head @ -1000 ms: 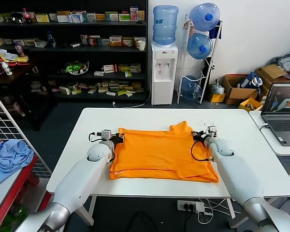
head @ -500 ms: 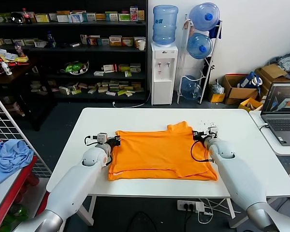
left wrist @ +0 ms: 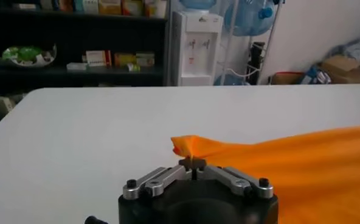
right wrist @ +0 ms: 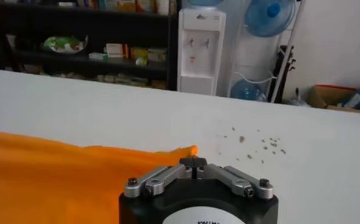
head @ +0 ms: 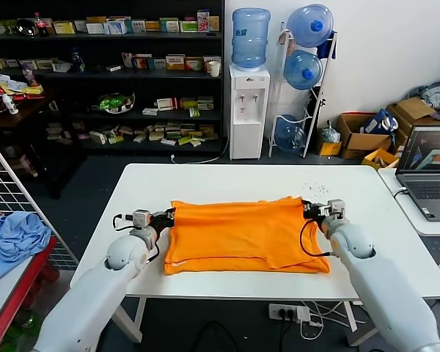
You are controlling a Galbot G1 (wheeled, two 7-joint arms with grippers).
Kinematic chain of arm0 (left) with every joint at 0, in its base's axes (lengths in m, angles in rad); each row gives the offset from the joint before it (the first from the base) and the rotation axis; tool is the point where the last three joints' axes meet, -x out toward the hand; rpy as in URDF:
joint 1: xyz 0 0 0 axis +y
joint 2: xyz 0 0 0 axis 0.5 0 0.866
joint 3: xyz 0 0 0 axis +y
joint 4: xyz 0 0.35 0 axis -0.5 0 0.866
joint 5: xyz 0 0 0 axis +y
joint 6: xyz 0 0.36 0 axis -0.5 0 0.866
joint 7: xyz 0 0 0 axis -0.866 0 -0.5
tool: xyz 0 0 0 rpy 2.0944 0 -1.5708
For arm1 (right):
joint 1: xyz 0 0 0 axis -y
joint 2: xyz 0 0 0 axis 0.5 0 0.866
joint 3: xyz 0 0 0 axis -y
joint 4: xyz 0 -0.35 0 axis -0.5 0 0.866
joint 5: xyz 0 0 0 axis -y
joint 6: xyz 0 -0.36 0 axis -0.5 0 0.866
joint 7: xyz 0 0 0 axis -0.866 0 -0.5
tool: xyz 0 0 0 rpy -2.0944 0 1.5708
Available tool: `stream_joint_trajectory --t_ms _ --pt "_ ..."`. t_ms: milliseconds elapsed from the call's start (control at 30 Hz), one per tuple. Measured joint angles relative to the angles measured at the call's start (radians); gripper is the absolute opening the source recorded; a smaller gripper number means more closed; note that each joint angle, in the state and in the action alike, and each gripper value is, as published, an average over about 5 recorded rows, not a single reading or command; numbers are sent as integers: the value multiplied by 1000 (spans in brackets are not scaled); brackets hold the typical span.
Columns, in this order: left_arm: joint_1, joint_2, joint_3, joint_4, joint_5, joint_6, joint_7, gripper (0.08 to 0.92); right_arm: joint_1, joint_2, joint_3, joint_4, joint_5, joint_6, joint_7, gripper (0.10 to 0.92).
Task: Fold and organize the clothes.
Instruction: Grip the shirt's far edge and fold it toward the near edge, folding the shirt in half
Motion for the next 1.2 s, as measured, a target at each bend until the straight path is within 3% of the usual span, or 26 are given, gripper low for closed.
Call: stream_joint_trajectory --t_ms 333,567,667,1200 --pt "175 109 -23 -222 -19 8 -31 92 -266 -97 80 285 -12 -68 81 125" --pt "285 125 -33 -301 -3 -1 -44 92 -392 -115 110 383 -28 -97 106 126" --pt "306 124 -40 -312 7 -4 -48 133 -420 -116 115 411 -27 -103 119 158" --pt "306 83 -68 -292 -29 19 -100 590 -481 -132 121 491 1 -119 168 626"
